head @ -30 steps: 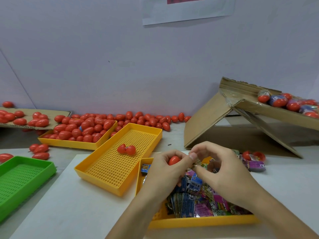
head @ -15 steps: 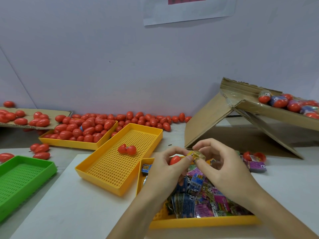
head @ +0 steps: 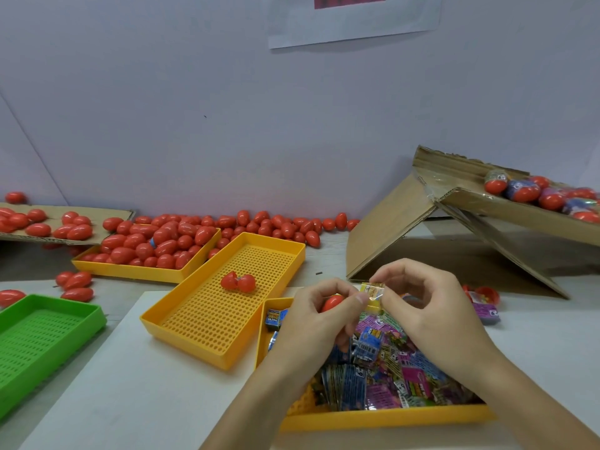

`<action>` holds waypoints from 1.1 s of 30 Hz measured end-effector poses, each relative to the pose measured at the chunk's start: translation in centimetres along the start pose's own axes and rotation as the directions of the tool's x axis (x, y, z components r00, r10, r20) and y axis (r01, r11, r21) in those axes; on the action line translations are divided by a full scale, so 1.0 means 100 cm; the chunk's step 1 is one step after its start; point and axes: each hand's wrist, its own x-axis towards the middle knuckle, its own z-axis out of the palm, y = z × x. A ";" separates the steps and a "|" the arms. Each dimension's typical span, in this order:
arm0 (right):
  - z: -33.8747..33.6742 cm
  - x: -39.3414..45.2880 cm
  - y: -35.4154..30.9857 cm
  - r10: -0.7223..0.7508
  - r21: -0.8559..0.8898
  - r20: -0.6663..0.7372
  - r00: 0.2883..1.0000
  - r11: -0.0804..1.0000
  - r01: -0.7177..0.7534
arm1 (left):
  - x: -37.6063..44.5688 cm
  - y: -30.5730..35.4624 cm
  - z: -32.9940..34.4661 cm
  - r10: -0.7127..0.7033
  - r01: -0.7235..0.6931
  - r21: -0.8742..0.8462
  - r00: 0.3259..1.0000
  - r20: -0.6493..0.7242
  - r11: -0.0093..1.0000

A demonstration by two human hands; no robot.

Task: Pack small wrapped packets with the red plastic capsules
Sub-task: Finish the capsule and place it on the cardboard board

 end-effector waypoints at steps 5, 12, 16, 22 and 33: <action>0.004 -0.001 0.002 0.007 0.031 -0.032 0.999 0.999 -0.006 | 0.000 0.000 -0.002 -0.022 0.025 -0.082 0.999 0.041 0.996; 0.010 -0.003 0.000 0.020 0.094 -0.090 0.996 0.996 -0.012 | 0.001 -0.005 -0.002 -0.027 0.027 0.010 0.999 0.023 1.000; 0.006 -0.002 0.002 0.006 0.037 -0.077 0.997 0.999 -0.003 | 0.001 -0.004 -0.003 -0.007 0.008 -0.042 1.000 0.016 0.999; 0.003 -0.004 -0.001 -0.047 -0.035 0.142 0.989 0.998 0.052 | 0.000 0.000 -0.001 -0.011 0.012 -0.014 0.997 0.076 1.000; -0.007 0.000 -0.003 0.012 0.081 0.263 0.965 0.996 -0.034 | -0.002 0.002 0.000 -0.026 0.020 0.057 0.995 0.097 0.998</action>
